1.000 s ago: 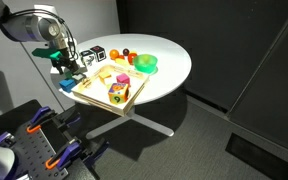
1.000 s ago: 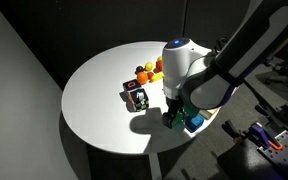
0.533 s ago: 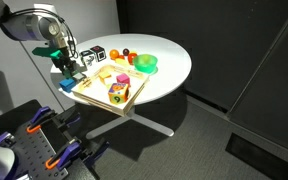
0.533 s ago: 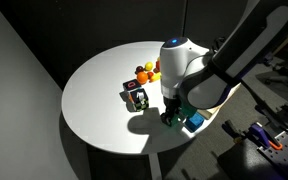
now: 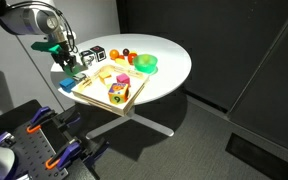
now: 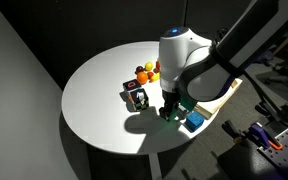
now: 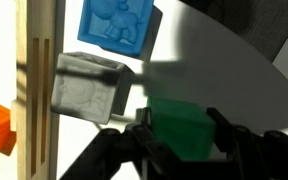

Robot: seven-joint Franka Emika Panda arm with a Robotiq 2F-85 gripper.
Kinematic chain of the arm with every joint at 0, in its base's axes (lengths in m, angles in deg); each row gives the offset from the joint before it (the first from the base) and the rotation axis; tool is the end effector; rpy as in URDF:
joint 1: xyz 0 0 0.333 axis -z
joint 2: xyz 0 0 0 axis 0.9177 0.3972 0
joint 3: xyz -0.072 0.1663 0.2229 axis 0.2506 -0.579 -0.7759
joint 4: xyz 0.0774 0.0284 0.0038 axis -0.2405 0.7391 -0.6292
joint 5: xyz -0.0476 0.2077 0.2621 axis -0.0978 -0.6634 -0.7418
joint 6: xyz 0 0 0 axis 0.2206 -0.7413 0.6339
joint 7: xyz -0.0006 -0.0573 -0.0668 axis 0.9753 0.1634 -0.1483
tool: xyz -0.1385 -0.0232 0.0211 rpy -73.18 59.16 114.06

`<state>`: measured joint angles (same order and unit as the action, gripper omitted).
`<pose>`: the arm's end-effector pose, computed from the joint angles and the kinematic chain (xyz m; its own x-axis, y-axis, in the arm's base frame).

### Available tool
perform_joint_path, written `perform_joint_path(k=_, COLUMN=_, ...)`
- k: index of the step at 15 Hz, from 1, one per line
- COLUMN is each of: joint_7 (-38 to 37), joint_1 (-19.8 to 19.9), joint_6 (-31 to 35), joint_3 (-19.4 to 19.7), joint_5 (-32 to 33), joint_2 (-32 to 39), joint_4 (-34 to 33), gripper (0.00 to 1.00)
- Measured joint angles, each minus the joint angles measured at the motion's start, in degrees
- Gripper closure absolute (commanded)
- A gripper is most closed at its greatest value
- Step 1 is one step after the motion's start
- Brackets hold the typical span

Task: Pick up the lime green block and put it in the tray

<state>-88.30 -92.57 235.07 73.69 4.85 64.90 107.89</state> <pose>0.3850 0.3110 0.1532 0.9131 0.4024 -0.0655 0.4016 -0.9155 -0.0254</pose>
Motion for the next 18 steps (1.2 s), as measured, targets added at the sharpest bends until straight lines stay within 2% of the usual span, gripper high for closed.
perform_joint_path(k=13, joint_7=1.7, joint_1=4.3, joint_6=-13.7, joint_3=-0.8, joint_5=-3.3, joint_2=-11.1, joint_4=3.1, gripper=0.68)
perform_joint_path(k=18, joint_7=1.7, joint_1=7.3, joint_6=-14.8, joint_3=-0.5, joint_5=-3.6, joint_2=-14.2, joint_4=7.0, gripper=0.68)
